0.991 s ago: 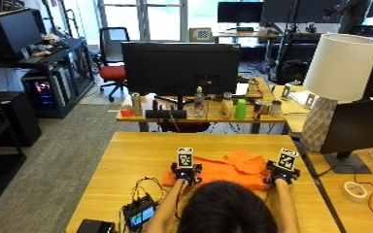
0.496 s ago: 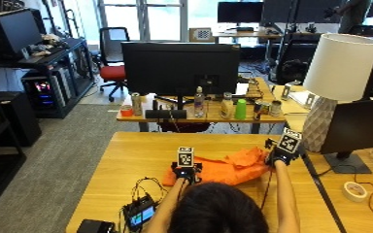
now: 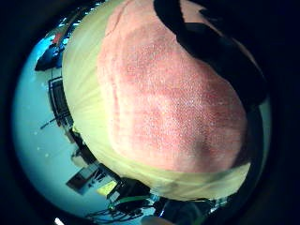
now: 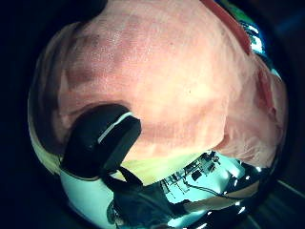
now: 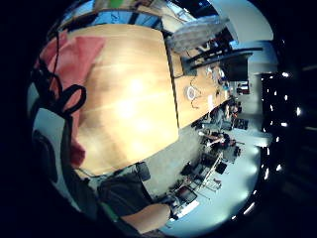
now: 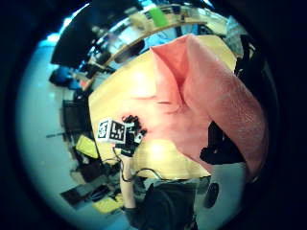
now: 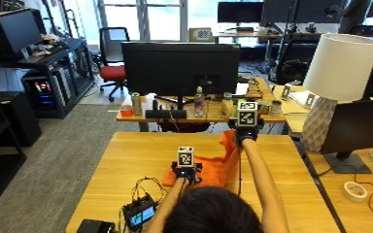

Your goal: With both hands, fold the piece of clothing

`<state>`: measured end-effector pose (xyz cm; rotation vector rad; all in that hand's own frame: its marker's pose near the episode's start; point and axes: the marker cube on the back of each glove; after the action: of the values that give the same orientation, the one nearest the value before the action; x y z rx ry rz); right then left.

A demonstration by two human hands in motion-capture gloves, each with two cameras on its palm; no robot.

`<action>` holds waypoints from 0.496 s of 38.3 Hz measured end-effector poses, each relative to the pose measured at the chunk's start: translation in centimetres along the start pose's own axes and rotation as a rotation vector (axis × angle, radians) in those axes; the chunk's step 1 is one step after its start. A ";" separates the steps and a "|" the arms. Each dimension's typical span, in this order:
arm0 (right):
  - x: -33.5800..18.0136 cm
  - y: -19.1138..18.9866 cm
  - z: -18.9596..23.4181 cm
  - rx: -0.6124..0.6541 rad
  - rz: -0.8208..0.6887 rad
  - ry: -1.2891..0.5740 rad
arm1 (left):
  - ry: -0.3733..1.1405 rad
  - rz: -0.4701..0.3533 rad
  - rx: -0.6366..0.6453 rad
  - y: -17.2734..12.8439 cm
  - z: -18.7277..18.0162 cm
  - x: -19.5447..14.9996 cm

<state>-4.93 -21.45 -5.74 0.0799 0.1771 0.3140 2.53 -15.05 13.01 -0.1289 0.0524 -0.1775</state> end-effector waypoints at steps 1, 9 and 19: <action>-1.1 0.2 -0.3 0.001 -0.019 0.010 | 0.001 0.006 -0.012 0.1 0.0 0.0; -5.7 1.5 -1.1 -0.007 -0.056 0.087 | 0.052 -0.003 -0.044 0.6 -0.8 -0.6; -6.3 1.5 -1.6 -0.017 -0.014 0.103 | 0.110 -0.084 0.021 3.4 -7.8 -4.7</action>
<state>-11.59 -21.90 -6.17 0.0452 0.2771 0.3058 -1.98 -11.87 5.04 -0.1009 0.1545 -0.2691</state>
